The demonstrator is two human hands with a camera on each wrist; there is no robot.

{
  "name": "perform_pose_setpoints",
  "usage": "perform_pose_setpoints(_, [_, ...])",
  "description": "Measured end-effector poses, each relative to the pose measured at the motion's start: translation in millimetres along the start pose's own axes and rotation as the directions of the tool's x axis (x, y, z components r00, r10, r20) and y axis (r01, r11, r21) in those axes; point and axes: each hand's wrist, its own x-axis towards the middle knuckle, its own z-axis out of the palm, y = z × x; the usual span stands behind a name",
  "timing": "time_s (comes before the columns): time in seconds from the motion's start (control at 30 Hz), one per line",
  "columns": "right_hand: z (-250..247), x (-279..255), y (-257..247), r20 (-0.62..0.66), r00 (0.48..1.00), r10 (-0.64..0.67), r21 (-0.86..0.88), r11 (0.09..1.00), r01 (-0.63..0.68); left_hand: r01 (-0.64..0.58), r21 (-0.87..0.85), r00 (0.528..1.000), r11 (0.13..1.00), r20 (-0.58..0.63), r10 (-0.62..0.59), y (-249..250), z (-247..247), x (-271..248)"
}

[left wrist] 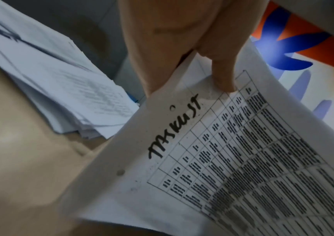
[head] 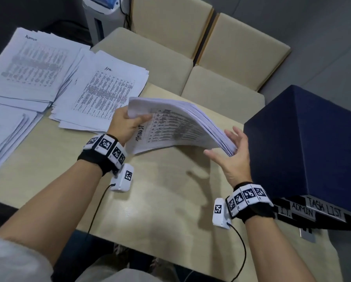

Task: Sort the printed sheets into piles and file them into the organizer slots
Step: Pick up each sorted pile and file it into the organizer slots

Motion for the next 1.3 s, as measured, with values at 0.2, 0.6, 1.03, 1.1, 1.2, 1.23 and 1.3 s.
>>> perform_pose_setpoints(0.2, [-10,0,0,-0.205,0.979,-0.008,0.196,0.979,0.049,-0.056,-0.084,0.991,0.995,0.12,0.066,27,-28,4])
perform_pose_setpoints(0.6, [11,-34,10,-0.01,0.931,0.365,0.35,0.873,-0.339,0.119,-0.097,0.991,0.988,-0.057,-0.125,-41,3,-11])
perform_pose_setpoints(1.03, [19,-33,33,-0.116,0.953,0.279,0.222,0.943,-0.249,0.141,0.023,0.99,0.99,0.019,-0.141,-54,5,5])
perform_pose_setpoints(1.1, [18,-36,38,-0.053,0.954,0.294,0.167,0.945,-0.281,0.174,0.027,0.984,0.984,0.04,-0.175,-55,3,6])
perform_pose_setpoints(1.2, [13,-36,45,0.074,0.93,0.36,-0.026,0.933,-0.359,0.214,0.072,0.976,0.974,0.035,-0.217,-59,3,7])
perform_pose_setpoints(1.23, [9,-34,41,0.108,0.921,0.373,-0.077,0.927,-0.366,0.218,0.068,0.975,0.974,0.027,-0.22,-57,2,9])
perform_pose_setpoints(1.3, [-3,-32,23,0.165,0.905,0.393,-0.088,0.919,-0.383,0.224,0.07,0.973,0.972,0.045,-0.228,-48,0,11])
